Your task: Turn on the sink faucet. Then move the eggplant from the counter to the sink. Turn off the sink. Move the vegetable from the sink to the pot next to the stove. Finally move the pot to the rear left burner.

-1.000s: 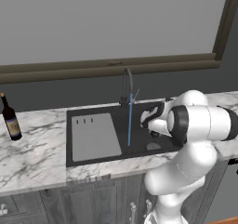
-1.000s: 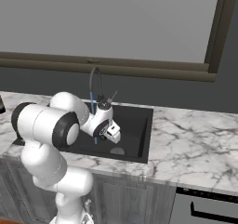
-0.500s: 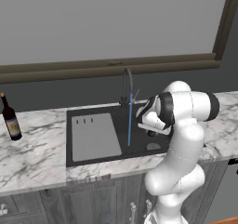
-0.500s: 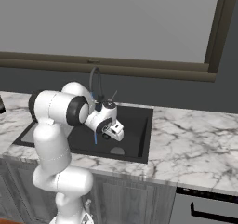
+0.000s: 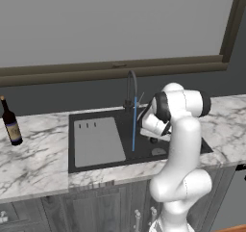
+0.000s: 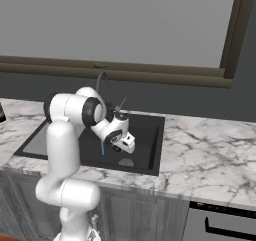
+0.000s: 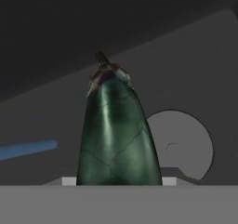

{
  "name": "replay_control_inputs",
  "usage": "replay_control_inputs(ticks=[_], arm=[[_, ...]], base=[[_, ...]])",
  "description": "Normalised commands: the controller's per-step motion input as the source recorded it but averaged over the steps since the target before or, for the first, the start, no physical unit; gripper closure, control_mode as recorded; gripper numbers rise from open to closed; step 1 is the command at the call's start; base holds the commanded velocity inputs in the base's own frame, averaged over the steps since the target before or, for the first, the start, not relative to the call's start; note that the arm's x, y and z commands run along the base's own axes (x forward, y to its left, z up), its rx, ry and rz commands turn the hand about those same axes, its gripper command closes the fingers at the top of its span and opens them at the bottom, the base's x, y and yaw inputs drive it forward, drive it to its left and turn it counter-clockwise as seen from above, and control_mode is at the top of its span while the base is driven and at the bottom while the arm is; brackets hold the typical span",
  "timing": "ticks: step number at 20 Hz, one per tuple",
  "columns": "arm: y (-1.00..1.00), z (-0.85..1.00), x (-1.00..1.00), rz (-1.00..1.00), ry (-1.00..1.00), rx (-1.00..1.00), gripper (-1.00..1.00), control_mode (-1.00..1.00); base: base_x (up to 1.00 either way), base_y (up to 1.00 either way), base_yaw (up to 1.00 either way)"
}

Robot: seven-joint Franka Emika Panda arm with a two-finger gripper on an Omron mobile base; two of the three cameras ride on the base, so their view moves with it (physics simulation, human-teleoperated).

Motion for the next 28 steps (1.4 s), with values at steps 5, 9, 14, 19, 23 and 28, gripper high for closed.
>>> replay_control_inputs(ticks=[5, 9, 14, 19, 23, 28], arm=[[0.0, -0.39, 0.2, 0.01, 0.0, -0.01, 1.0, -1.0], [0.0, -0.39, 0.18, 0.0, 0.0, -0.01, 1.0, -1.0], [0.0, -0.33, 0.11, 0.0, 0.0, 0.0, 1.0, -1.0], [0.0, -0.39, 0.04, 0.0, 0.0, -0.01, -1.0, -1.0], [0.0, 0.05, -0.01, 0.0, 0.0, 0.0, -1.0, -1.0], [0.0, 0.53, -0.29, 0.0, -0.03, -0.01, -1.0, -1.0]], base=[[0.0, 0.0, 0.0], [0.0, 0.0, 0.0], [0.0, 0.0, 0.0], [0.0, 0.0, 0.0], [0.0, 0.0, 0.0], [0.0, 0.0, 0.0]])
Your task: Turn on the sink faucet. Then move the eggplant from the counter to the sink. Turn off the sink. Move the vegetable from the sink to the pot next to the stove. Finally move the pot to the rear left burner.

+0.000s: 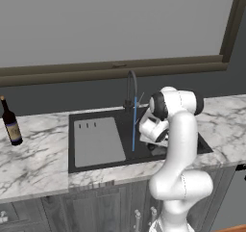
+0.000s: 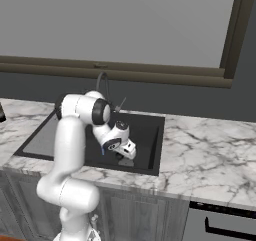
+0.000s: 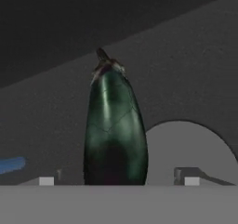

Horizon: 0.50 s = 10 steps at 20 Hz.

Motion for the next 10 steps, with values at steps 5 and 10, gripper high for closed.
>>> replay_control_inputs(ticks=[5, 10], arm=[[0.0, 0.63, -0.41, 0.0, -0.04, 0.0, -1.0, -1.0], [0.0, 0.69, -0.57, 0.0, -0.1, -0.01, -1.0, -1.0]], base=[[0.0, 0.0, 0.0], [0.0, 0.0, 0.0]])
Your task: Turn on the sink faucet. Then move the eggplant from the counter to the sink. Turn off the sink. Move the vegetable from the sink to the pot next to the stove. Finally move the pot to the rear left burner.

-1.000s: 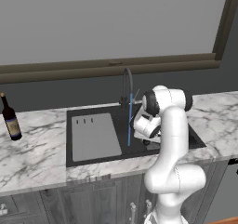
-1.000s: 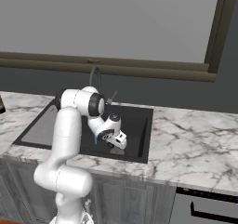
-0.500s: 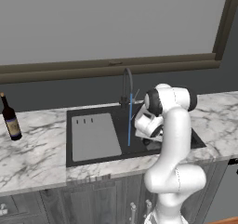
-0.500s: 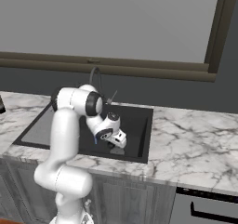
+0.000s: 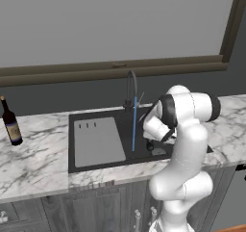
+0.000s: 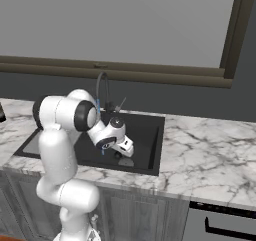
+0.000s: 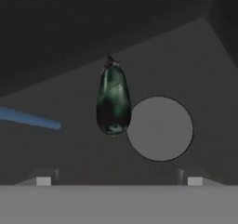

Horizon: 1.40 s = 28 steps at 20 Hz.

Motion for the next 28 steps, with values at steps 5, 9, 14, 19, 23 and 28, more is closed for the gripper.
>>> replay_control_inputs(ticks=[5, 9, 14, 19, 23, 28], arm=[[0.0, 0.91, -0.4, 0.0, -0.13, 0.0, -1.0, -1.0], [0.0, 0.95, -0.19, 0.0, -0.11, 0.0, -1.0, -1.0], [0.0, 0.85, -0.11, 0.0, -0.1, 0.0, -1.0, -1.0], [-0.02, 0.78, -0.03, 0.0, -0.04, 0.0, -1.0, -1.0], [-0.15, 0.73, -0.06, 0.0, 0.0, 0.0, -1.0, -1.0], [-0.25, 0.49, -0.11, 0.03, -0.02, 0.0, -1.0, -1.0]], base=[[0.0, 0.0, 0.0], [0.0, 0.0, 0.0], [0.0, 0.0, 0.0], [0.0, 0.0, 0.0], [0.0, 0.0, 0.0], [0.0, 0.0, 0.0]])
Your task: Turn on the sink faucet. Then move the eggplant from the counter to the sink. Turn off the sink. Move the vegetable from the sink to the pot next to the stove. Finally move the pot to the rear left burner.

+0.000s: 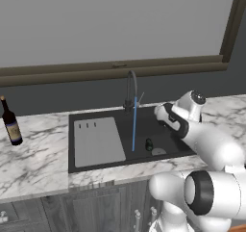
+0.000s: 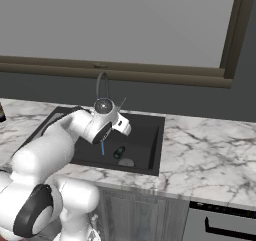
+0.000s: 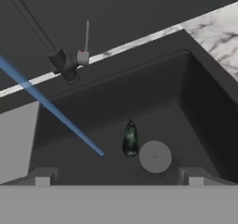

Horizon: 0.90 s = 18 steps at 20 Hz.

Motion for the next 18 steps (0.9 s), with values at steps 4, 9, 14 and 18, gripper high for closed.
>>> replay_control_inputs(ticks=[4, 9, 14, 18], arm=[[-0.26, 0.14, -0.04, 0.09, -0.04, 0.0, -1.0, -1.0], [-0.25, 0.0, 0.0, 0.13, -0.02, 0.0, -1.0, -1.0], [-0.06, -0.06, 0.18, 0.08, -0.01, 0.0, -1.0, -1.0], [-0.12, -0.03, 0.3, 0.04, -0.06, 0.0, -1.0, -1.0]], base=[[0.0, 0.0, 0.0], [0.0, 0.0, 0.0], [0.0, 0.0, 0.0], [0.0, 0.0, 0.0]])
